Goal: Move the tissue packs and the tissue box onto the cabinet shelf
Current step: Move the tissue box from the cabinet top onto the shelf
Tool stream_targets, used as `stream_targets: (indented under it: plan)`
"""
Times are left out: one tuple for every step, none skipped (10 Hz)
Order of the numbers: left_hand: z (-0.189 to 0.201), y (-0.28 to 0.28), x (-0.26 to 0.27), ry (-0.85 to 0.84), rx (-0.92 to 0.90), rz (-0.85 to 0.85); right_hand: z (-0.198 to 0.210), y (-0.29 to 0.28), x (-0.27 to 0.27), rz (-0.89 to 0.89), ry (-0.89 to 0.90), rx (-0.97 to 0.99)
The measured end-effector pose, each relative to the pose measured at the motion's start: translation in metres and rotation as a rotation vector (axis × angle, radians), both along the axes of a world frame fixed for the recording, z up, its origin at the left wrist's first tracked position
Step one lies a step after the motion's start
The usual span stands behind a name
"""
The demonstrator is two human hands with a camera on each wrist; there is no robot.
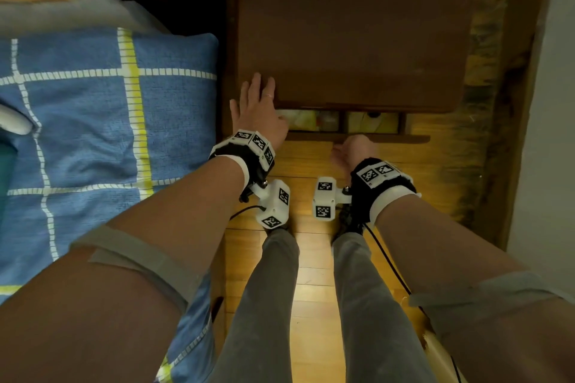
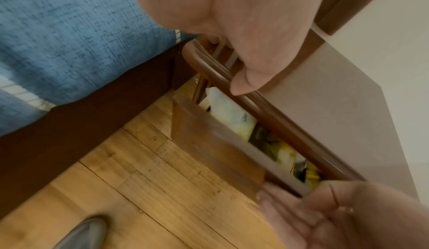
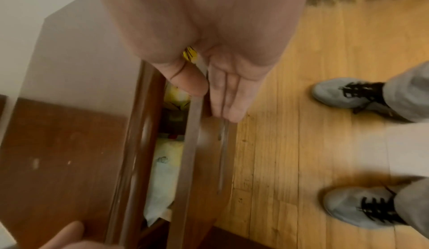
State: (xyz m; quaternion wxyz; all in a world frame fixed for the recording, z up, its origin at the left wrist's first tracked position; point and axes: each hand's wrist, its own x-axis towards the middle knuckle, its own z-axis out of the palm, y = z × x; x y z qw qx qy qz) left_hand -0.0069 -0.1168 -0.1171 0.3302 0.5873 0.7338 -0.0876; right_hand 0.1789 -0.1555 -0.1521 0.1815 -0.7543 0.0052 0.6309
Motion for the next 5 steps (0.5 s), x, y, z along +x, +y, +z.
stream_targets:
  plan:
    - [0.002,0.001,-0.002,-0.028,-0.026,0.006,0.006,0.020,0.001,-0.069,0.051,0.053]
    - [0.006,0.004,0.000,-0.050,-0.062,0.024,0.022,0.030,-0.003,-0.036,0.016,0.106]
    - [0.015,0.013,0.000,-0.048,-0.131,0.042,0.033,0.018,-0.004,-0.012,0.025,0.127]
    - [0.037,0.014,0.007,-0.152,-0.188,0.156,0.053,0.010,-0.004,0.103,0.022,0.068]
    - [0.067,-0.002,0.013,-0.269,-0.151,0.329,0.086,0.009,-0.004,0.084,0.013,0.055]
